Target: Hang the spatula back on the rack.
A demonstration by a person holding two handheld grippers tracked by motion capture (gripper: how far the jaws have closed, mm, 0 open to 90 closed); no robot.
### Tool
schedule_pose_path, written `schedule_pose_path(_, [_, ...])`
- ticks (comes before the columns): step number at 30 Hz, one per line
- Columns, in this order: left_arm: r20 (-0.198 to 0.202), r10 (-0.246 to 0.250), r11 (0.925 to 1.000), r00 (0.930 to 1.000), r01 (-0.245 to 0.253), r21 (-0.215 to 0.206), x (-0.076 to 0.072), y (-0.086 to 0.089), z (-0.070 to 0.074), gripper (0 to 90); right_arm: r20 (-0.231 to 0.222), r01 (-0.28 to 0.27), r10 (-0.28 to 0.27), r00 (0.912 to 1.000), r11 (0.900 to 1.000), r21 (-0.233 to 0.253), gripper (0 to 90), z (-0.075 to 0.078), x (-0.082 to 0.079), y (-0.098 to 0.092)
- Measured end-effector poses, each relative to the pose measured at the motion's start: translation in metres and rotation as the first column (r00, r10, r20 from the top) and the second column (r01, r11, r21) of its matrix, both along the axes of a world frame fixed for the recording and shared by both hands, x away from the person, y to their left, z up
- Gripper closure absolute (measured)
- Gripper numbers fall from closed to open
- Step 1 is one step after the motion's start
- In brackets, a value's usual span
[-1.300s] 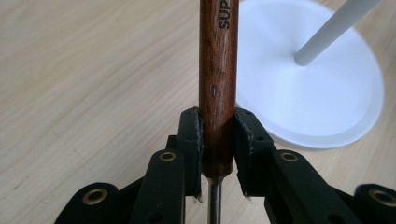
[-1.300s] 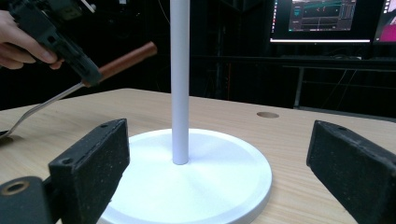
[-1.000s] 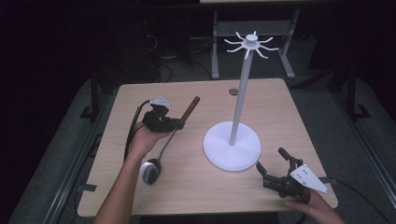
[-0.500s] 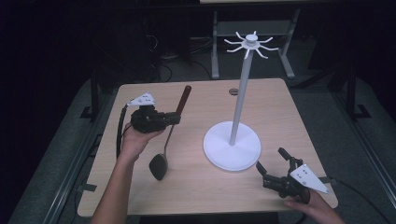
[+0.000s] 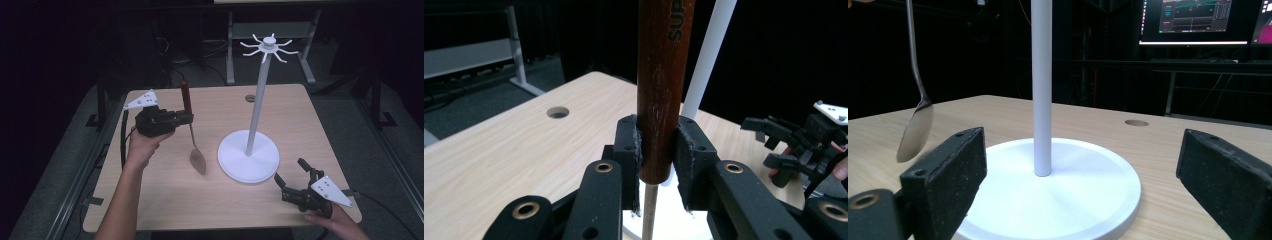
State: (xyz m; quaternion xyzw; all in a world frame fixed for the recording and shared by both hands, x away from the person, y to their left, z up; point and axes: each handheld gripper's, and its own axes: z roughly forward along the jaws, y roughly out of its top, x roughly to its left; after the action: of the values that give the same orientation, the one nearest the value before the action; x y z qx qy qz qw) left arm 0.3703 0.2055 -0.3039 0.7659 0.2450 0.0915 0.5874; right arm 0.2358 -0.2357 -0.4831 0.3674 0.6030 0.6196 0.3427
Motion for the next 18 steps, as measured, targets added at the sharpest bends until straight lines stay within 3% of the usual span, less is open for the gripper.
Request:
schedule_pose_path(9, [0.047,-0.027,0.9996,0.9985,0.027,0.0,0.003,-0.012,0.022,73.4,0.002,-0.004,0.004,1.0,1.0,-0.003,5.5,0.0,0.0,0.0])
schedule_pose_path(18, [0.105,-0.085,0.9963,0.9908,0.086,-0.002,0.003,-0.031,0.051,73.4,0.003,-0.001,0.001,1.0,1.0,-0.005,5.5,0.0,0.0,0.0])
